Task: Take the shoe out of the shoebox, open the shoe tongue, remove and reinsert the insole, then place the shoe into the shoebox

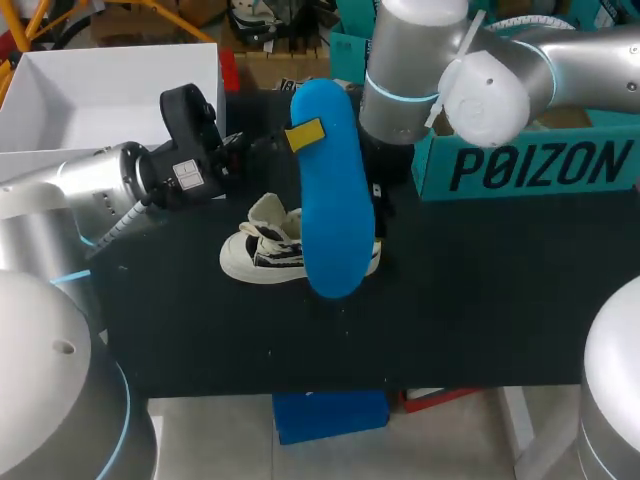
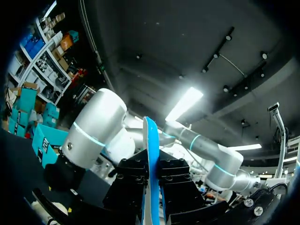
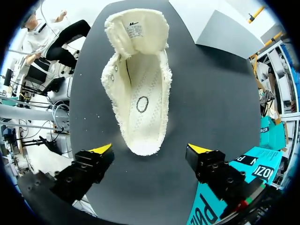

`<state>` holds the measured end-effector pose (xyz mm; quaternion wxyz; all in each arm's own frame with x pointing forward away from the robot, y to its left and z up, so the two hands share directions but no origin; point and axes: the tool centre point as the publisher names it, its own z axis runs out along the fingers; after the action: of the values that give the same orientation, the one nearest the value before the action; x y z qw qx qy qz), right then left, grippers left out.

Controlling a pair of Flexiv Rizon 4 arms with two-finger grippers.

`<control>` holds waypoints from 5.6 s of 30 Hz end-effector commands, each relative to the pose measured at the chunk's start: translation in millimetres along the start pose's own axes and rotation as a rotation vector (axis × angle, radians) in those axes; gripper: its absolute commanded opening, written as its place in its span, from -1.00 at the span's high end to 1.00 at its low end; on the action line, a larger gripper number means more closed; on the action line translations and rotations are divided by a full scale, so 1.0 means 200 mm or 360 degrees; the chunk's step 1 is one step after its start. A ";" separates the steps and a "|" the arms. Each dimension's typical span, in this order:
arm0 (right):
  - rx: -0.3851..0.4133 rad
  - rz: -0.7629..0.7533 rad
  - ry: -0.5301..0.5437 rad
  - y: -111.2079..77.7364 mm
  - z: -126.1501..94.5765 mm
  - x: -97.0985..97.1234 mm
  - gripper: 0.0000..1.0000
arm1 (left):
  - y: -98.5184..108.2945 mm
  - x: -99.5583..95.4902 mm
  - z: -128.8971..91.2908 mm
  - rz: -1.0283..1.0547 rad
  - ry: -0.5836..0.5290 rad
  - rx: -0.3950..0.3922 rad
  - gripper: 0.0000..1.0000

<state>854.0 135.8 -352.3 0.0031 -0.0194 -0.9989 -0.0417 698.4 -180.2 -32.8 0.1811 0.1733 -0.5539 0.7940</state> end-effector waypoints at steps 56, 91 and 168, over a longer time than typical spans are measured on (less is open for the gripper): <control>-0.0677 0.0014 -0.0113 -0.11 0.10 0.07 -1.00 | 0.00 0.00 0.00 0.0002 -0.0002 0.0001 1.00; -0.1466 0.0098 -0.0170 -0.08 0.33 0.02 -1.00 | 0.00 0.00 0.00 0.0002 -0.0002 0.0001 1.00; -0.0396 -0.0111 0.0073 0.03 0.04 -0.13 -1.00 | 0.00 0.00 0.00 0.0002 -0.0002 0.0001 1.00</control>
<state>875.8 133.5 -365.1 0.0210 0.0121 -0.9493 -0.3135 699.0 -180.6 -32.8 0.1817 0.1728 -0.5543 0.7937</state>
